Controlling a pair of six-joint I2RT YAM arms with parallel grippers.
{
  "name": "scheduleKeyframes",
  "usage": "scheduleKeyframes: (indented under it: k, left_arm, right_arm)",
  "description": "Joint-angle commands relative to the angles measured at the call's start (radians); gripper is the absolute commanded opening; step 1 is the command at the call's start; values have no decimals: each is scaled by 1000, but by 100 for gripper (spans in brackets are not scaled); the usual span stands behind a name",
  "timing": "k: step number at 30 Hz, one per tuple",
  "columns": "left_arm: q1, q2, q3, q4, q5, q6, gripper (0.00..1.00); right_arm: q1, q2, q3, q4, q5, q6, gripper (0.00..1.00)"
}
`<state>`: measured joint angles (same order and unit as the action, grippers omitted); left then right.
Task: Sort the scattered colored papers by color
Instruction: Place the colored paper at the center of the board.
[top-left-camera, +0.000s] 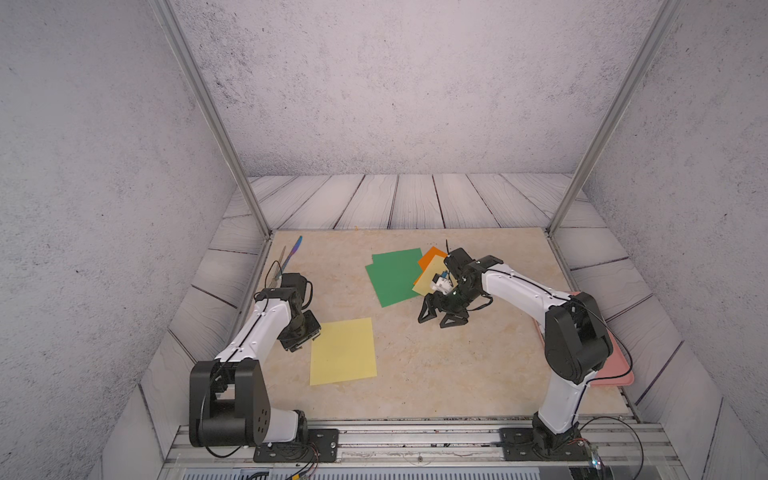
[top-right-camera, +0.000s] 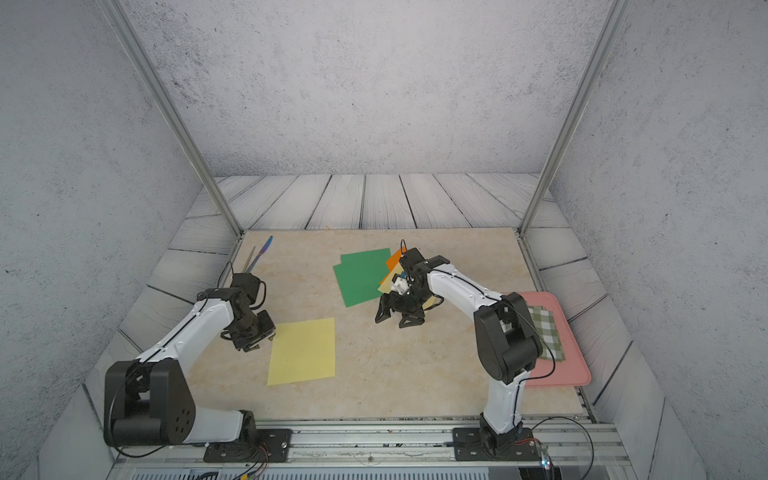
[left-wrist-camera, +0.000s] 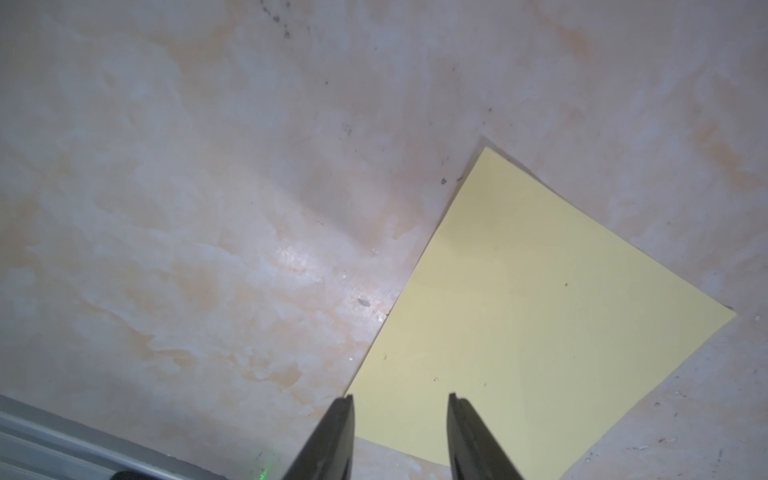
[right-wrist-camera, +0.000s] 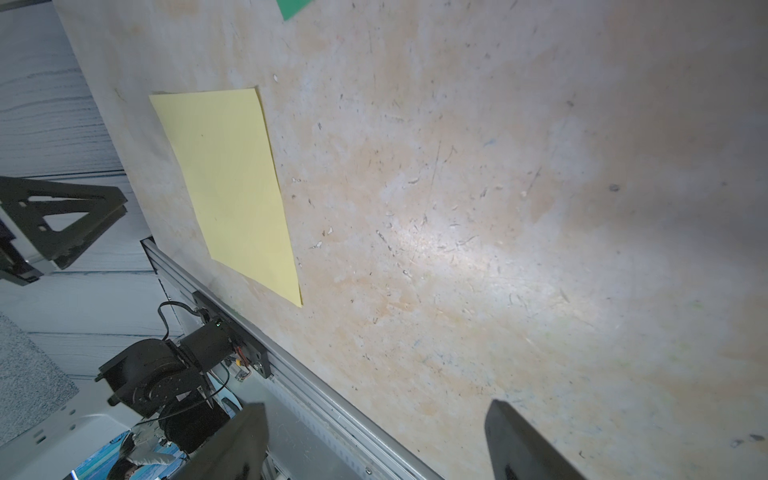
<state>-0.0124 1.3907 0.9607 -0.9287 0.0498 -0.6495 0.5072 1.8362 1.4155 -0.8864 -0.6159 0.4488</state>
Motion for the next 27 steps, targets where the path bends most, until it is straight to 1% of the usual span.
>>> scheduleKeyframes:
  k: [1, 5, 7, 10, 13, 17, 19, 21, 23, 27]
  left_arm:
    - [9, -7, 34, -13, 51, 16, 44]
    - [5, -10, 49, 39, 163, 18, 47]
    - [4, -23, 38, 94, 248, 29, 49]
    - [-5, -26, 4, 228, 415, 12, 54]
    - [-51, 14, 11, 309, 508, 1, 56]
    - [-153, 146, 88, 340, 626, 27, 60]
    - [-212, 225, 145, 311, 654, 65, 60]
    - [-265, 288, 183, 291, 640, 85, 60]
    - [-286, 320, 183, 311, 641, 68, 60]
    - [-291, 341, 137, 393, 644, 27, 60]
  right_arm:
    - [-8, 36, 37, 30, -12, 43, 86]
    - [-34, 56, 68, 57, -16, 90, 86]
    - [-45, 73, 94, 56, -19, 97, 86]
    - [-52, 108, 153, 27, -19, 95, 86]
    - [-53, 131, 196, 7, -12, 97, 86]
    - [-73, 146, 234, -16, 41, 106, 86]
    - [-96, 146, 226, 3, 38, 137, 86]
    - [-116, 150, 219, 23, 45, 160, 86]
    - [-122, 163, 241, 3, 53, 145, 86]
    - [-125, 184, 276, -45, 79, 112, 86]
